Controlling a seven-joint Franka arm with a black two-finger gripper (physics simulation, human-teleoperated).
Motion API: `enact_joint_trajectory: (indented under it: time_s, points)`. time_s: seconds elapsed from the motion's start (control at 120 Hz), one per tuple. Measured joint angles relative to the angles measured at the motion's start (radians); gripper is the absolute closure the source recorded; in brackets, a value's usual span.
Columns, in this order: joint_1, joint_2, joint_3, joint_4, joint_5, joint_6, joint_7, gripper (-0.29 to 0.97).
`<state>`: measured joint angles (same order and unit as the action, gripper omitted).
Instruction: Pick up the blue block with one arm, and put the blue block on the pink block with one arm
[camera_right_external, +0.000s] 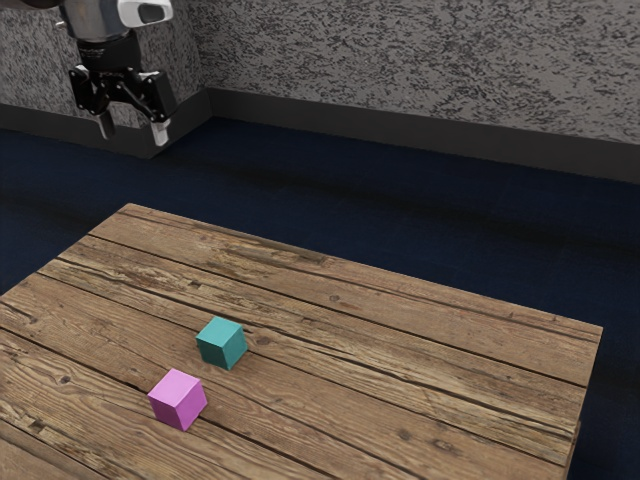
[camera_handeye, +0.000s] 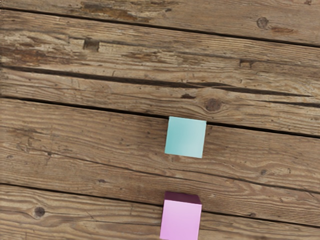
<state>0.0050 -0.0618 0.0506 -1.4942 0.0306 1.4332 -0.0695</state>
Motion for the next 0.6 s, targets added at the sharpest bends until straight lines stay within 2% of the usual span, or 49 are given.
enact_joint_trajectory:
  time_s: [0.142,0.225,0.292,0.4,0.6]
  points:
    - [-0.001,0.003,-0.001,0.006,0.000,-0.004,-0.005,0.00]
    - [0.003,0.012,-0.015,0.223,0.002,-0.065,-0.007,0.00]
    - [0.016,0.018,-0.053,0.294,0.002,-0.108,-0.009,0.00]
    - [-0.002,0.066,-0.102,0.318,0.003,-0.145,-0.013,0.00]
    - [-0.092,0.085,-0.122,0.320,0.002,-0.169,-0.018,0.00]
